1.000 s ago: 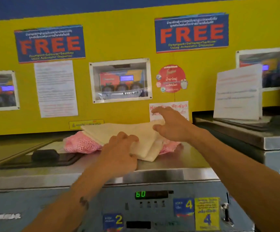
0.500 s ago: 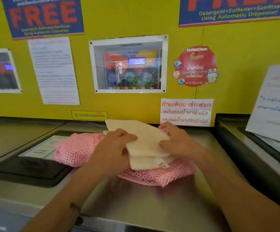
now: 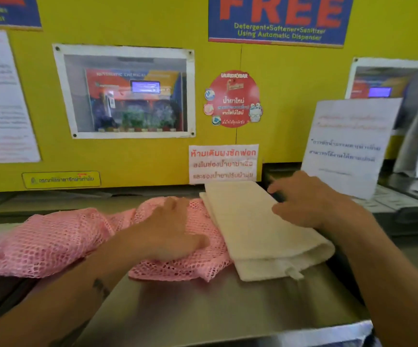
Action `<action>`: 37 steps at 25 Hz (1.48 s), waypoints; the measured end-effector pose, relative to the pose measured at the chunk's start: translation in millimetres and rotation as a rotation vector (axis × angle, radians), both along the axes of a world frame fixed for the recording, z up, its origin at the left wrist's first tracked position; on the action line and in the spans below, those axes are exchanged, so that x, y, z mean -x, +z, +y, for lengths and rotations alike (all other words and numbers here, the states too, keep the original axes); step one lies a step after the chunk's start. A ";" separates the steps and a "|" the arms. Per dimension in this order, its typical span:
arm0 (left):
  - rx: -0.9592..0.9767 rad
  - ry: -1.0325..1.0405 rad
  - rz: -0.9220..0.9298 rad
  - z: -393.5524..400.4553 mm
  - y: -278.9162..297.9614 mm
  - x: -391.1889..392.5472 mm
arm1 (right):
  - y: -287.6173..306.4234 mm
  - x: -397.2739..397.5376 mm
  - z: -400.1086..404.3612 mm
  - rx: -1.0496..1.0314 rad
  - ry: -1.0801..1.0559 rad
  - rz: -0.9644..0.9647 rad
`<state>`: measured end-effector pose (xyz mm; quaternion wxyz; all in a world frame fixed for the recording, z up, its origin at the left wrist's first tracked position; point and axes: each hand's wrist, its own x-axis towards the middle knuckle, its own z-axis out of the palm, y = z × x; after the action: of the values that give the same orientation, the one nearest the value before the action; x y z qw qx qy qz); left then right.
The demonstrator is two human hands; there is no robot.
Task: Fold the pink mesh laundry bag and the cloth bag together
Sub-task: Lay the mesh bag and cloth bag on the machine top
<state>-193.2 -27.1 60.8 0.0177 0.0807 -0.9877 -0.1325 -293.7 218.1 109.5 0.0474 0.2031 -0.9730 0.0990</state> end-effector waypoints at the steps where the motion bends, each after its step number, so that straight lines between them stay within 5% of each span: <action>1: 0.040 0.009 -0.086 -3.7 -5.6 -0.8 | -4.6 -1.9 -9.7 0.104 0.047 0.041; 3: 0.127 -0.021 -0.151 -13.2 -12.6 -1.9 | -21.4 -5.6 -33.8 0.215 0.171 -0.064; 7: 0.047 -0.092 0.030 -51.2 -12.4 -1.7 | -68.5 -12.7 -59.3 -0.190 0.149 -0.217; 10: 0.044 -0.102 0.229 -76.9 -8.1 -14.3 | -56.3 -27.9 -56.5 -0.206 0.147 -0.243; 18: -0.192 -0.326 0.728 -67.2 40.3 -29.2 | -14.7 -71.9 -120.1 0.769 0.527 -0.429; 21: -0.217 -0.393 0.773 -47.6 46.7 -14.9 | -11.4 -55.8 -128.9 1.020 0.536 -0.133; 23: -0.195 -0.407 0.681 -41.4 49.5 -8.0 | -2.5 -34.8 -109.0 0.903 0.358 0.217; 25: -0.173 -0.392 0.595 -42.5 47.3 -8.3 | -0.1 -14.5 -74.9 0.577 0.212 0.457; 27: -0.132 -0.373 0.539 -51.4 39.5 -15.5 | -9.6 -6.3 -44.9 0.092 0.095 0.326; 29: -0.068 -0.365 0.472 -64.5 31.2 -27.6 | -19.6 -9.1 -25.4 -0.267 0.063 -0.041; 32: 0.001 -0.305 0.425 -92.5 26.1 -48.7 | 8.0 -25.9 -7.8 -0.151 0.049 -0.335; 37: 0.051 -0.117 0.282 -141.8 35.9 -71.6 | 70.8 -49.8 -36.2 0.041 0.120 0.062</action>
<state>-121.6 -168.8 96.7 0.1503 0.0031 -0.9815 -0.1181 -243.9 181.9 180.3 0.0758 0.2629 -0.9549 0.1153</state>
